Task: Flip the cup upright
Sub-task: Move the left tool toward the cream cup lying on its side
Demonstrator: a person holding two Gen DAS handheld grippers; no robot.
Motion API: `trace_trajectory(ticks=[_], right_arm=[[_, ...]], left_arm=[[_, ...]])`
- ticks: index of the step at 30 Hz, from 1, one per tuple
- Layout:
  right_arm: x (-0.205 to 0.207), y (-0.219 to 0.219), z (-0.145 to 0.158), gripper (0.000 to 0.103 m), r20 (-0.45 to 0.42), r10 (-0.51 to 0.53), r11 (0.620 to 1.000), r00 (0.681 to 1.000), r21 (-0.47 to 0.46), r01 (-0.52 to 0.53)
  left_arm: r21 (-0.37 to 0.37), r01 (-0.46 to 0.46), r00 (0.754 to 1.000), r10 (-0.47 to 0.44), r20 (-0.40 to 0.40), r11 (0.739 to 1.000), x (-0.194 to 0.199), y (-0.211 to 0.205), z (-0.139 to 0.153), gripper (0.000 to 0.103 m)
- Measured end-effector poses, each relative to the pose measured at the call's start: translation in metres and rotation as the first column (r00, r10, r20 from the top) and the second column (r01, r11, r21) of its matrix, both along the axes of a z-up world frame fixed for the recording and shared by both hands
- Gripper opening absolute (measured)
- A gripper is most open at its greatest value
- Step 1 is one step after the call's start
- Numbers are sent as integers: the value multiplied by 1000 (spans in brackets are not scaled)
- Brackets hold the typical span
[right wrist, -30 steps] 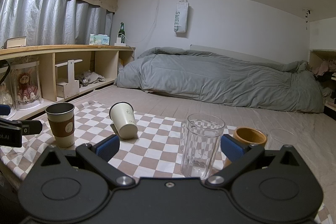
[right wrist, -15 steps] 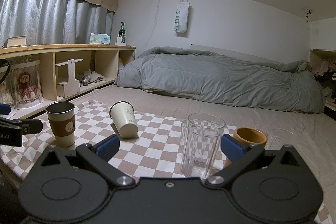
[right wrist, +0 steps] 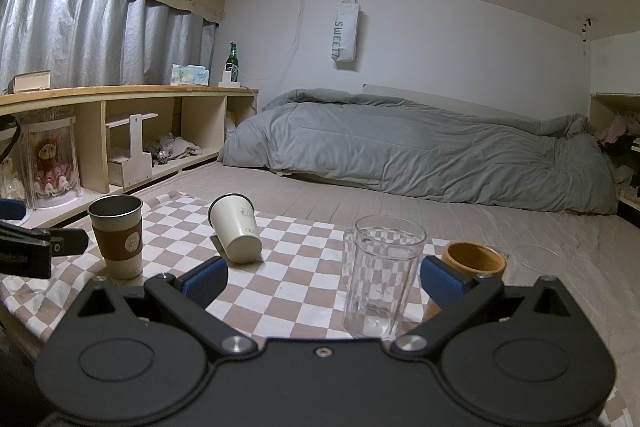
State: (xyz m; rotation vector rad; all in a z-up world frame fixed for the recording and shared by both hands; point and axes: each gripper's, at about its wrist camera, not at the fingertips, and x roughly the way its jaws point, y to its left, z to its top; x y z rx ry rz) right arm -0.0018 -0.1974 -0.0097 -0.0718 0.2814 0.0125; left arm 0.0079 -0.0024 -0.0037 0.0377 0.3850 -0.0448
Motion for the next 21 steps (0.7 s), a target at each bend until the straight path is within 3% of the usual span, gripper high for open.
trace_trajectory(ticks=[4,13,18,21], right_arm=[[-9,-4,3,103,0,-9,1000,1000,6,9],[-19,-24,3,103,-8,-32,999,999,15,32],[-26,-33,3,103,-18,-27,1000,999,7,28],[-30,-38,4,103,-20,-26,1000,999,12,26]], left_arm=[[-16,30,999,-31,-20,999,11,-16,2,103],[-132,84,986,-102,-134,988,60,-46,11,103],[-157,78,971,-111,-212,984,109,-66,13,102],[-200,20,954,-78,-288,980,152,-71,10,101]])
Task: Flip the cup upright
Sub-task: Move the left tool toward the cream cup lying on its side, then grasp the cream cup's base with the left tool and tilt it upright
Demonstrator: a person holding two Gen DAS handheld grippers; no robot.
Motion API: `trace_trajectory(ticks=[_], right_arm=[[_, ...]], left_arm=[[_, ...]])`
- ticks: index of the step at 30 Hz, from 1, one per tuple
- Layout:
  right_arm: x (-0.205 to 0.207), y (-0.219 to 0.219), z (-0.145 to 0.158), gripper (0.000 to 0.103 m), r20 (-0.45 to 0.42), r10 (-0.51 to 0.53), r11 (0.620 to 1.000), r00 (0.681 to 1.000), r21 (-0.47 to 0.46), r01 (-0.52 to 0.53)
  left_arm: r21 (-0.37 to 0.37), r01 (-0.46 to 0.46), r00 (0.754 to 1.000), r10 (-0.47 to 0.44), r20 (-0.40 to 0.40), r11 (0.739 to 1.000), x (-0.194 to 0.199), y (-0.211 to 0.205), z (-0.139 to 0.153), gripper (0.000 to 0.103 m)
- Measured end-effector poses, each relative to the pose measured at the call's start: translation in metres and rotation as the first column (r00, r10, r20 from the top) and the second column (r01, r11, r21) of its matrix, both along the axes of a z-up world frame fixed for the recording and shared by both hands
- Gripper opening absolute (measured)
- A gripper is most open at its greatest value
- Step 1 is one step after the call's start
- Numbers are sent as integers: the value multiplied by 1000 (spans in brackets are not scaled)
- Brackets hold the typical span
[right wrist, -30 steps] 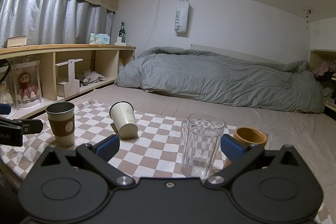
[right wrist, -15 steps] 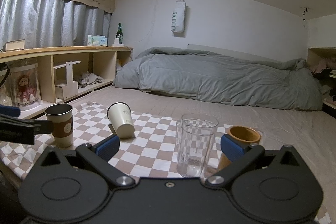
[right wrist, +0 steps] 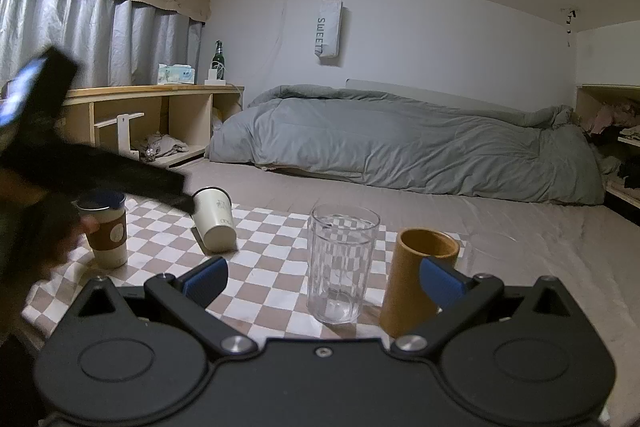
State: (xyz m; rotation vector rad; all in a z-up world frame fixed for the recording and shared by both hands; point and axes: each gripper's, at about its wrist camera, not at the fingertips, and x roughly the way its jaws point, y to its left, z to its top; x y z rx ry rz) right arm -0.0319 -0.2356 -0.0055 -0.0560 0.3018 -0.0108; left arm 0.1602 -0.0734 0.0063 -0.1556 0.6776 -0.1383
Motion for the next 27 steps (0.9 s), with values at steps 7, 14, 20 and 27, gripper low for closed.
trace_trajectory(ticks=[7,14,20,27], right_arm=[[-2,-13,3,103,-9,-14,999,1000,49,14],[-2,-23,4,103,-27,-16,997,1000,78,19],[-2,-29,5,103,-40,-17,994,999,104,21],[-2,-31,4,103,-42,-17,993,999,115,22]], left_arm=[[-91,-229,966,215,-144,969,87,7,-29,87],[-34,-279,945,268,-188,960,128,-1,-56,80],[3,-271,943,266,-202,963,139,-5,-66,64],[76,-235,952,245,-183,969,135,-11,-66,60]])
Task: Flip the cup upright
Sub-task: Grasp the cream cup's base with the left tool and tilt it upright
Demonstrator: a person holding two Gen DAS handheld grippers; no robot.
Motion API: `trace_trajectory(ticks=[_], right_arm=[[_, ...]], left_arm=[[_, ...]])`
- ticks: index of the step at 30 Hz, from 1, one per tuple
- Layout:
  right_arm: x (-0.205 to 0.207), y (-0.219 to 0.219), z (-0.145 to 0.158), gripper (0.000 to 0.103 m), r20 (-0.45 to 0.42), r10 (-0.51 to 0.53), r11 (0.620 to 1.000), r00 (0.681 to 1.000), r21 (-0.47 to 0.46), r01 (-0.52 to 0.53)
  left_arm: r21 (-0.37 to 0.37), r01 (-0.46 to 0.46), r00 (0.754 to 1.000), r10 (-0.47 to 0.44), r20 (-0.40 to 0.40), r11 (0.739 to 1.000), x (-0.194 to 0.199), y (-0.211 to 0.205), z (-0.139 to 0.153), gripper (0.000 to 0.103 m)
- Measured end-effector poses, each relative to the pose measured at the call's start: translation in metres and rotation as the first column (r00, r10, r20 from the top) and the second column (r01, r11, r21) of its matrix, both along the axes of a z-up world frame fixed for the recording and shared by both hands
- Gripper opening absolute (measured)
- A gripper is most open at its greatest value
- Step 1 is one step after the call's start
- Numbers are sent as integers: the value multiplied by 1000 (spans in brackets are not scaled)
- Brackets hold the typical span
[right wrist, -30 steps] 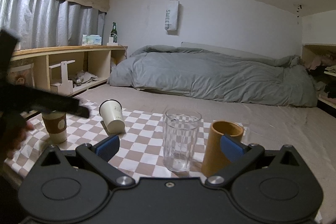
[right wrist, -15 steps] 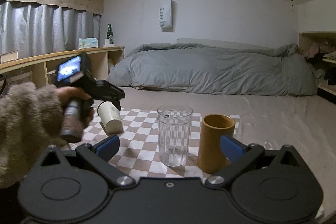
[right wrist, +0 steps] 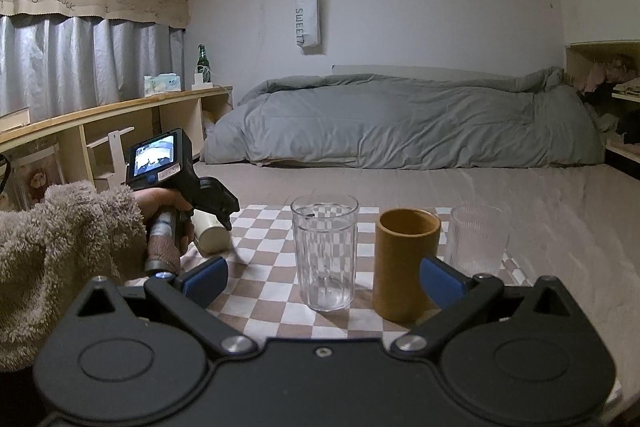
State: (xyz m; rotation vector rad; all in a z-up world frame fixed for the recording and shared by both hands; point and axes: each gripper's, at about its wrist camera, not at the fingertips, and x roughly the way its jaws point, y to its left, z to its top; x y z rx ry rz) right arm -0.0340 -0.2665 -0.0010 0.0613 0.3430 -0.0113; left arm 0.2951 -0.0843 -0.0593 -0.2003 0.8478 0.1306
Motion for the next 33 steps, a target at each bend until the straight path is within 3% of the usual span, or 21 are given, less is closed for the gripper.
trace_trajectory(ticks=[7,17,23,24,27,30,32,33], right_arm=[[-3,-4,2,103,7,-6,1000,1000,10,6],[-2,-7,0,103,-4,-21,999,1000,43,21],[2,-6,-2,103,-22,-42,998,999,36,43],[3,-6,-2,103,-25,-45,998,999,35,46],[7,-6,-3,103,-42,-44,998,998,36,46],[17,-7,-1,103,-75,-23,998,997,50,27],[27,-6,4,103,-100,1,998,995,58,4],[32,-6,7,103,-111,16,998,994,58,-10]], left_arm=[[42,121,992,-120,-24,992,-30,-4,4,55],[117,315,949,-312,-45,942,-83,-1,8,50],[126,361,932,-356,-61,924,-110,7,10,41],[119,369,929,-363,-69,922,-113,8,11,34],[67,395,916,-388,-98,916,-115,9,5,32],[102,408,912,-400,-90,907,-116,6,0,38],[113,420,907,-413,-80,901,-117,6,1,55],[115,424,905,-419,-69,898,-119,7,2,69]])
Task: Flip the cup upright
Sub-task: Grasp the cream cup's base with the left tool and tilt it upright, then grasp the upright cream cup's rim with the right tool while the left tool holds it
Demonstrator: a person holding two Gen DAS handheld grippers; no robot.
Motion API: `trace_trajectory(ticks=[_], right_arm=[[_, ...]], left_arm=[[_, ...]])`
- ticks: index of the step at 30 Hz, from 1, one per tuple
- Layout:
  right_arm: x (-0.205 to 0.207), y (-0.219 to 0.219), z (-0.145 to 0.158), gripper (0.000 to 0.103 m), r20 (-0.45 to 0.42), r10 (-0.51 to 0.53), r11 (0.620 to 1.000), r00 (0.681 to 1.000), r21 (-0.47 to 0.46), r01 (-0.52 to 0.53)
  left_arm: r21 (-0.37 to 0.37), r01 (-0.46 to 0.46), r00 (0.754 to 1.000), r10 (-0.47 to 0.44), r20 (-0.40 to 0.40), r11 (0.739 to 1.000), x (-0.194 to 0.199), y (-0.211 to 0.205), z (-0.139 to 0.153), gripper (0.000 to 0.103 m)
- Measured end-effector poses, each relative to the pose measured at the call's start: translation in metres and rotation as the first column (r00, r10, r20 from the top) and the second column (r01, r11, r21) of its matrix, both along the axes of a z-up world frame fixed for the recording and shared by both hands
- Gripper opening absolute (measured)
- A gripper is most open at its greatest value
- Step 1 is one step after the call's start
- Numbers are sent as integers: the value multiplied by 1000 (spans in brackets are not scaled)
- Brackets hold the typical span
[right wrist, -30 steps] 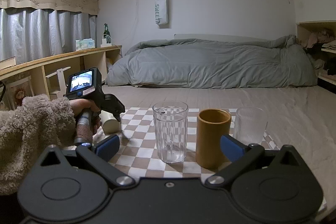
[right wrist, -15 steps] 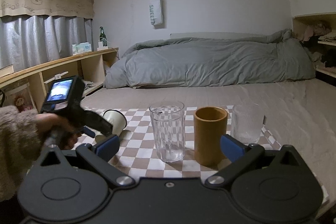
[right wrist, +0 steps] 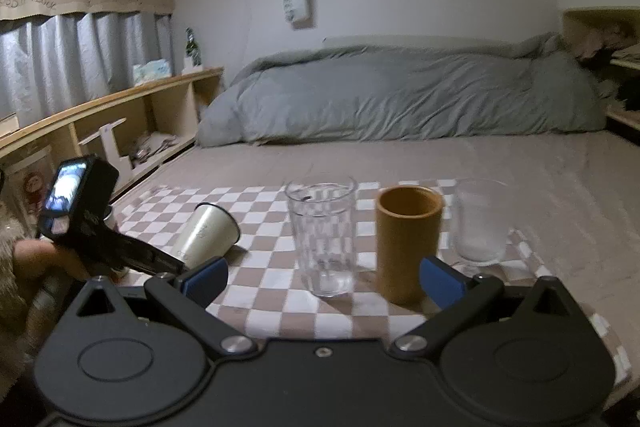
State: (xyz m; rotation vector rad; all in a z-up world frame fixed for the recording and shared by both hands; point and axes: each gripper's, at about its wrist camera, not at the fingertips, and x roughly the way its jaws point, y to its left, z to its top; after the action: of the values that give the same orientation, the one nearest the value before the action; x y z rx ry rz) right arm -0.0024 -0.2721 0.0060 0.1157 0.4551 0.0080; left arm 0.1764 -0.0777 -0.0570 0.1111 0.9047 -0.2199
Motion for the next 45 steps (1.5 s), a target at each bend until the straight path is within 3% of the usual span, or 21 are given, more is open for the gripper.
trace_trajectory(ticks=[1,4,9,12,15,21,28,30,40,45], right_arm=[[6,1,4,103,-12,15,1000,1000,-4,-16],[24,5,16,103,-31,37,999,999,-32,-38],[59,14,30,103,-54,59,997,997,-37,-61],[79,23,33,103,-70,75,997,995,-26,-77],[97,32,33,103,-92,108,994,990,-2,-108],[138,42,29,103,-129,146,983,981,126,-130],[192,55,-4,103,-251,227,925,941,358,-128],[208,64,-16,103,-292,244,908,925,404,-112],[260,102,-53,102,-420,212,916,882,400,-30],[275,99,-76,97,-514,194,880,835,467,83]], left_arm=[[-1,8,1000,-8,19,1000,-2,0,2,76],[17,33,996,-34,79,999,-3,-1,7,77],[44,33,994,-37,105,998,14,-1,1,77],[47,38,993,-42,107,998,26,3,-6,72],[-7,70,994,-69,81,998,30,7,-7,58],[-4,55,997,-54,59,998,22,9,-4,57],[-49,49,998,-47,34,998,9,16,-4,59],[-66,53,998,-51,22,996,8,19,-4,67],[-115,67,997,-63,32,991,-3,39,2,70],[-119,76,997,-73,30,990,-4,46,1,70]])
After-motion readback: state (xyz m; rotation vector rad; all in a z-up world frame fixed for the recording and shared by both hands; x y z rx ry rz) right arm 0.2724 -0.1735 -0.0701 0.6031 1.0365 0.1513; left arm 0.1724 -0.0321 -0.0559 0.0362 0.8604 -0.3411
